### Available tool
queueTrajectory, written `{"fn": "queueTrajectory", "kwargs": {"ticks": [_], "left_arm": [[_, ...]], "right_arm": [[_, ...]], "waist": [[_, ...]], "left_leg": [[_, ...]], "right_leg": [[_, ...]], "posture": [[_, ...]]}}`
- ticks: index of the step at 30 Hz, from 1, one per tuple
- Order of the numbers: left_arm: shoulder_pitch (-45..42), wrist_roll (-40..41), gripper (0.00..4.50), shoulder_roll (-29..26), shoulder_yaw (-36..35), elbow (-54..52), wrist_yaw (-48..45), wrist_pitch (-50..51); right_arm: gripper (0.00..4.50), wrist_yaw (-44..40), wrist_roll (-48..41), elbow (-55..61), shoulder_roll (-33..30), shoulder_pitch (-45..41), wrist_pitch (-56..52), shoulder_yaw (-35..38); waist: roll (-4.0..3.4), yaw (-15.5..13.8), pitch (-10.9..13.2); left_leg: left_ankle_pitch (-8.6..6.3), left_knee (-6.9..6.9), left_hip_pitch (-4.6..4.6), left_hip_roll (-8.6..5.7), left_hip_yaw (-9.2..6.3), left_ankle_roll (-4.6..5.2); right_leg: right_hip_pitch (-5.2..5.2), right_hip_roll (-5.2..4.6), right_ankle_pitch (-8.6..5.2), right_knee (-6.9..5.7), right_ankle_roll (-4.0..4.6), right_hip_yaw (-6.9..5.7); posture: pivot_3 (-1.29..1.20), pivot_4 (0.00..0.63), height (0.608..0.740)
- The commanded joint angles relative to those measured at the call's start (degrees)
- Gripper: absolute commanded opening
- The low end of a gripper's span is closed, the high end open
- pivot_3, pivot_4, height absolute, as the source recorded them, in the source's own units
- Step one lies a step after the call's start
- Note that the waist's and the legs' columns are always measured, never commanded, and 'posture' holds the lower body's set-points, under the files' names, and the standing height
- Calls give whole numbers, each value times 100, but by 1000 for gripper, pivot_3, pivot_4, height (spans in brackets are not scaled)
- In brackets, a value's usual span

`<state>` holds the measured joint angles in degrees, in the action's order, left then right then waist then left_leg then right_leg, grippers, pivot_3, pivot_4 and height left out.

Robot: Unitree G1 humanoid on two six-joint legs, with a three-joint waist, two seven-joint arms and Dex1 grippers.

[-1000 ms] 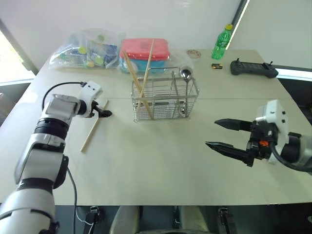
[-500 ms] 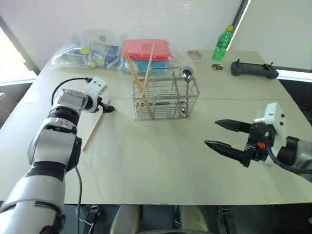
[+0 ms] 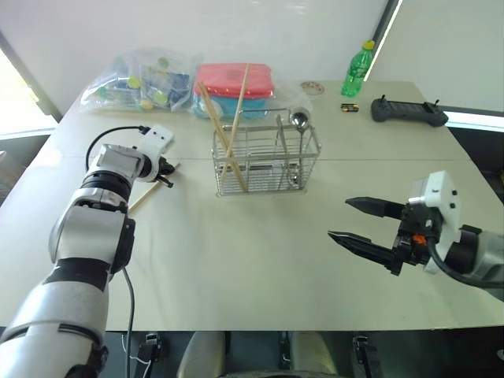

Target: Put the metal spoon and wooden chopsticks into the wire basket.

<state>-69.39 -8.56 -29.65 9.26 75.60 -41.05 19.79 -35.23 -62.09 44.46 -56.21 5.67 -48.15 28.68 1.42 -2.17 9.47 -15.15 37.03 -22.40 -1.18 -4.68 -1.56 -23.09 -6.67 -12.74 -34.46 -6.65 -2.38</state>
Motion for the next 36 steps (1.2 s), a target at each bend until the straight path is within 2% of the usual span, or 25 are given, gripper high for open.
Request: {"fn": "queueTrajectory", "kwargs": {"ticks": [1, 5, 8, 11, 14, 17, 21, 28, 36], "left_arm": [[-12, 15, 49, -121, -206, 22, 113, 88], [-354, 591, 49, -304, -1022, -193, 776, -188], [-787, 1293, 49, -399, -1908, -649, 1077, -932], [-1145, 2723, 49, -358, -3224, -2078, 945, -1273], [-1013, 3553, 49, -106, -3650, -3728, 1043, -797], [-777, 4014, 49, 301, -3605, -4957, 1376, -312], [-232, 3975, 49, 788, -3060, -5774, 1388, -138], [214, 3949, 49, 1446, -2629, -6010, 1410, -322], [272, 3810, 49, 1697, -2370, -5658, 1209, -517]], "right_arm": [[3985, -70, 13, 75, -39, -8, 114, 171], [3985, -183, 114, 21, -92, 27, 109, 196], [3985, -238, 106, -36, -131, 18, 88, 281], [3985, -200, 29, -141, -159, -45, 29, 377], [3985, -166, -80, -230, -185, -113, -28, 431], [3985, -125, -185, -295, -209, -230, -72, 405], [3985, -164, -125, -394, -227, -339, -89, 333], [3985, -52, -210, -309, -126, -278, -126, 401], [3985, 227, -381, -187, -25, -111, -120, 551]], "waist": [[0, 2, 0], [3, 5, 2], [22, -22, 13], [27, -16, 16], [5, 27, 3], [-38, 3, -21], [-36, -26, -18], [-27, 0, -13], [-26, -9, -13]], "left_leg": [[0, 0, 0, 0, 0, 0], [0, -1, 0, 1, -1, 0], [0, 0, -5, 2, -4, 0], [1, 3, -11, 0, -9, -4], [1, 0, -13, 0, 4, -10], [-5, -1, 12, -8, 22, -17], [-2, 4, 43, -8, 8, -18], [5, 14, 30, -4, 11, -16], [2, 11, 10, -6, 12, -8]], "right_leg": [[0, 0, 0, 0, 0, 0], [-2, 1, 0, -1, 0, 0], [-8, 1, 1, -2, -1, -1], [-3, -6, 6, 7, -10, -5], [-1, -19, 14, 24, -21, 2], [22, -21, 14, 28, -31, 18], [59, -5, 12, 23, -30, 13], [48, -1, 23, 28, -13, 14], [29, 0, 21, 26, -17, 13]], "posture": [[0, 150, 692], [0, 150, 692], [0, 150, 692], [0, 150, 692], [0, 150, 692], [0, 150, 692], [0, 150, 692], [0, 150, 692], [0, 150, 692]]}}
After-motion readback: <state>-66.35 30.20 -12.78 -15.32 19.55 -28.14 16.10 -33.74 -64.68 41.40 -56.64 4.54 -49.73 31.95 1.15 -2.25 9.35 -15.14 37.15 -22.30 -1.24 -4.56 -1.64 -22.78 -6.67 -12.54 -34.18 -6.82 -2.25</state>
